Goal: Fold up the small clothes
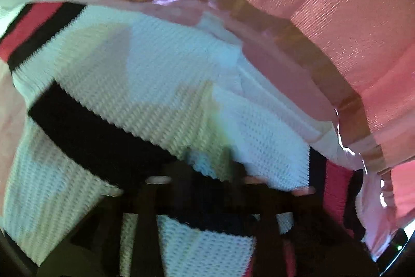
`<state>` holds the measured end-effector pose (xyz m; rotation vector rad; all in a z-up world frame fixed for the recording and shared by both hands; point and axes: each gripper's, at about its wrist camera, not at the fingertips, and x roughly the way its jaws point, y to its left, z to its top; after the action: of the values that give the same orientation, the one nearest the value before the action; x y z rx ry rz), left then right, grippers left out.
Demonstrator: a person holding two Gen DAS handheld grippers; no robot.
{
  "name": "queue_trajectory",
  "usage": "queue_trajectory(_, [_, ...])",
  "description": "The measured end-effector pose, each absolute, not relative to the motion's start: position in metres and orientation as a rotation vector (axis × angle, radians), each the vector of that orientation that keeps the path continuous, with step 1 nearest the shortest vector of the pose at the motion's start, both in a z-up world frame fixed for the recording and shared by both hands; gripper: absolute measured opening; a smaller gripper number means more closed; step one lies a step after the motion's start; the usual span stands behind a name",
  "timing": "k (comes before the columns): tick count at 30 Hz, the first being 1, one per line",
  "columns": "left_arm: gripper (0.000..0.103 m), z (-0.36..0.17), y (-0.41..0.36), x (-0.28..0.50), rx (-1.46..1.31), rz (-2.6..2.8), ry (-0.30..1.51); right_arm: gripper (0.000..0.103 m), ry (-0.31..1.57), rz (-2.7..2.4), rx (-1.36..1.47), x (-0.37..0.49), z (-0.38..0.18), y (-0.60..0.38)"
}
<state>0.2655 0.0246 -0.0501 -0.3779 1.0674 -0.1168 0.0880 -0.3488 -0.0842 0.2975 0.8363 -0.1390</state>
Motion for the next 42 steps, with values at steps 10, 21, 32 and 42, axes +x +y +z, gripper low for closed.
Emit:
queue_trajectory(10, [0.000,-0.049,0.002,0.252,-0.381,-0.207,1.036,0.059,0.820,-0.150,0.255,0.101,-0.100,-0.321])
queue_trajectory(21, [0.000,-0.035,0.045,0.269,-0.423,-0.132,1.010,0.029,0.801,-0.173,0.345,0.099,-0.096,-0.345])
queue_trajectory(32, [0.044,-0.030,-0.006,0.257,-0.316,-0.217,1.041,0.049,0.797,-0.167,0.300,0.103,-0.099,-0.330])
queue_trajectory(42, [0.069,-0.027,0.004,0.263,-0.410,-0.190,1.047,0.054,0.788,-0.171,0.309,0.100,-0.099,-0.331])
